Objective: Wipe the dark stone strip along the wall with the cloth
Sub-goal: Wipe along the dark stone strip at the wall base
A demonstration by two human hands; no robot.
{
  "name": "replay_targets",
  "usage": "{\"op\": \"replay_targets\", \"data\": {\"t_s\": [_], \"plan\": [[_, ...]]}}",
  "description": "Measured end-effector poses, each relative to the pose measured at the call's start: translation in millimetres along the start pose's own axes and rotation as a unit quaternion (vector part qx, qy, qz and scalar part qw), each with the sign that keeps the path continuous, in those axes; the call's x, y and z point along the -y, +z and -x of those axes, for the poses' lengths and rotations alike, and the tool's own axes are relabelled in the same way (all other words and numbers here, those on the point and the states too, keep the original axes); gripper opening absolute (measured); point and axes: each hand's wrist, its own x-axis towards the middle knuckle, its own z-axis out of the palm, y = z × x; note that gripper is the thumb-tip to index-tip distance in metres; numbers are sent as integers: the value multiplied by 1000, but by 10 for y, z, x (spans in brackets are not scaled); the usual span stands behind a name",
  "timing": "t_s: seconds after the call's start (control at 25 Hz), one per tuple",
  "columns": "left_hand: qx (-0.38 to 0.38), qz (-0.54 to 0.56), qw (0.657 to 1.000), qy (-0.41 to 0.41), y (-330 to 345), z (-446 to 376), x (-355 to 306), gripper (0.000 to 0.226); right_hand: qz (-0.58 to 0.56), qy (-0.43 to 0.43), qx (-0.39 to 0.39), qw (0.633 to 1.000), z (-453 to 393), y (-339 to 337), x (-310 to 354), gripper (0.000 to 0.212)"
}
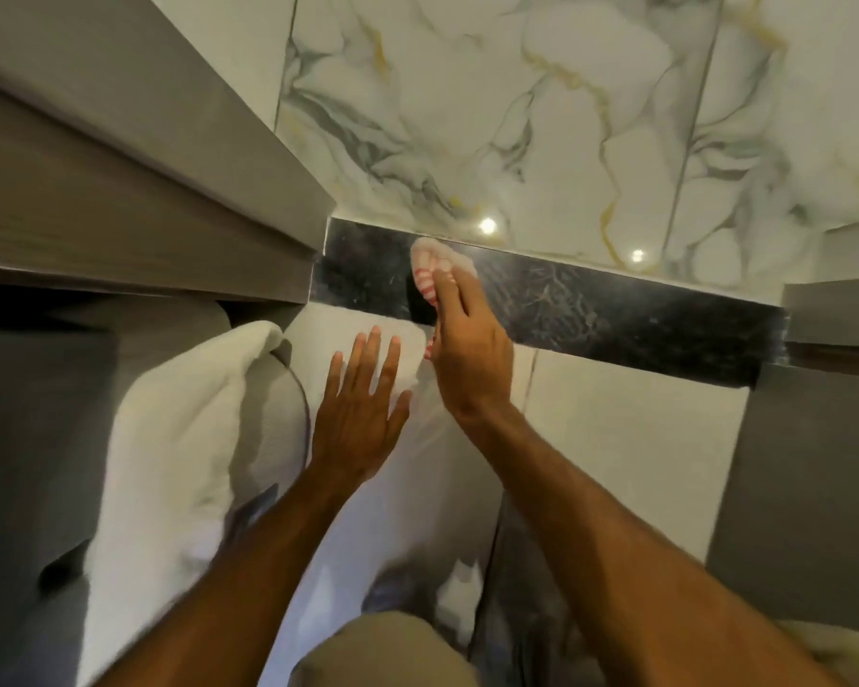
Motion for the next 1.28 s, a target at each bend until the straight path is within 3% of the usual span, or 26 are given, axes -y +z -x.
{"op": "replay_targets", "data": {"t_s": [0.08,0.24,0.4,0.56,0.76,0.88,1.0,1.16,1.28], "plan": [[-30,-23,998,-46,397,-125,143,76,99,-66,7,993,-179,416,-81,53],[-131,-40,990,-38,846,-184,274,69,131,-135,-42,981,-317,876,-299,56],[-178,-12,983,-35,1012,-196,351,68,175,-224,-21,958,-788,1028,-430,66],[-209,-13,978,-23,950,-158,331,64,185,-213,-17,959,-767,1187,-245,68],[-172,-32,984,-22,819,-111,311,69,212,-246,-1,946,-251,896,-744,66],[-172,-15,984,-37,872,-122,323,69,217,-206,-28,954,-832,1020,-356,72],[-172,19,983,-61,903,-158,305,69,216,-225,-27,950,-1055,1285,44,71],[-171,22,981,-84,840,-127,268,70,236,-245,15,940,-495,1117,-447,70],[-164,18,981,-102,824,-105,265,74,228,-180,-12,957,-523,915,-657,75]]}}
